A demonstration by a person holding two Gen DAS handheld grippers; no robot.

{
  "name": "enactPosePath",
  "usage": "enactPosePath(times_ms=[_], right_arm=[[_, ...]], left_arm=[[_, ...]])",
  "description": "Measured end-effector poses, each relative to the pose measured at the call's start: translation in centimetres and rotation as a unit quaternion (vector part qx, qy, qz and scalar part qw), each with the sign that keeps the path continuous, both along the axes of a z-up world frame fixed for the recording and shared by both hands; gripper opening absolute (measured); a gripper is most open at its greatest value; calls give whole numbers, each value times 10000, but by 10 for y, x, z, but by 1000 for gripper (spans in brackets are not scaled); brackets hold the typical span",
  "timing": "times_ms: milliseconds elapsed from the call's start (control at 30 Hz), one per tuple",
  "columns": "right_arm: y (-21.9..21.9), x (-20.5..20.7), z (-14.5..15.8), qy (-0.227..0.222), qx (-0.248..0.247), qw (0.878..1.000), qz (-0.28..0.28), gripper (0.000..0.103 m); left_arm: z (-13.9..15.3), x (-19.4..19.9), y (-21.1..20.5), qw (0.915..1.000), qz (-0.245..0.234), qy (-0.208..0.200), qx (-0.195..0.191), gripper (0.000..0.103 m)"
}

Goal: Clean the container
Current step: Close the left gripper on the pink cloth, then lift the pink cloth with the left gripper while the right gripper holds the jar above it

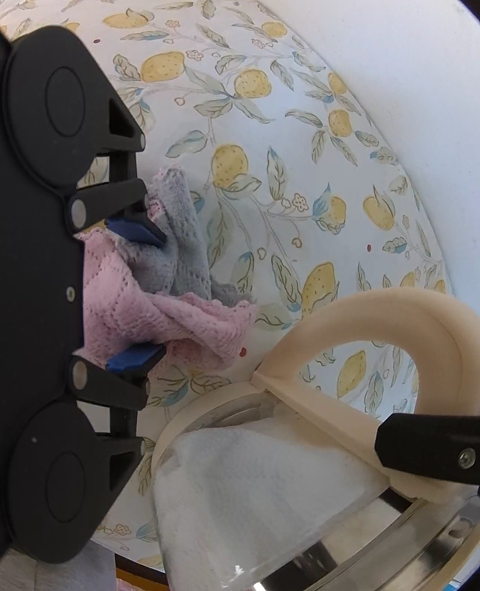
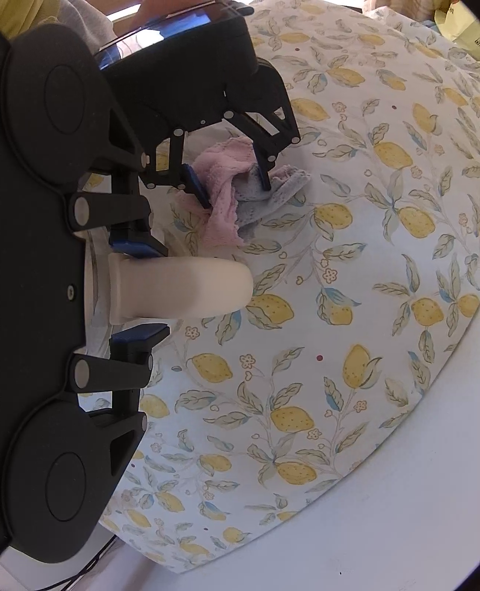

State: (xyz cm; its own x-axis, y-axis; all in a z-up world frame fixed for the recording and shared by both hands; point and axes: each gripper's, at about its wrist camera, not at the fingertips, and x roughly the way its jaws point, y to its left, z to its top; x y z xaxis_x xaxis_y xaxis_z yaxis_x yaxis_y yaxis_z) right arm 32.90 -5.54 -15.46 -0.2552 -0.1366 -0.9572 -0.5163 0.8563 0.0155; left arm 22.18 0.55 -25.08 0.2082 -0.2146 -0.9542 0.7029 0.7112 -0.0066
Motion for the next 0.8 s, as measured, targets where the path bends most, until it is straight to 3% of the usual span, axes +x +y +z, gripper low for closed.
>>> enactPosePath(times_ms=[133, 367, 567, 800], right_arm=[[4, 1, -3, 34, -81, 9999, 84, 42], [10, 1, -7, 72, -196, 9996, 186, 36], [10, 0, -7, 39, -215, 9996, 194, 36], [14, -2, -7, -43, -336, 9992, 191, 36]], left_arm=[[2, -4, -1, 10000, 28, -46, -41, 47], [7, -17, -1, 9997, -95, -228, -23, 19], [12, -27, 4, 9989, -291, -350, -123, 15], [48, -48, 8, 9891, -1159, -691, -596, 15]])
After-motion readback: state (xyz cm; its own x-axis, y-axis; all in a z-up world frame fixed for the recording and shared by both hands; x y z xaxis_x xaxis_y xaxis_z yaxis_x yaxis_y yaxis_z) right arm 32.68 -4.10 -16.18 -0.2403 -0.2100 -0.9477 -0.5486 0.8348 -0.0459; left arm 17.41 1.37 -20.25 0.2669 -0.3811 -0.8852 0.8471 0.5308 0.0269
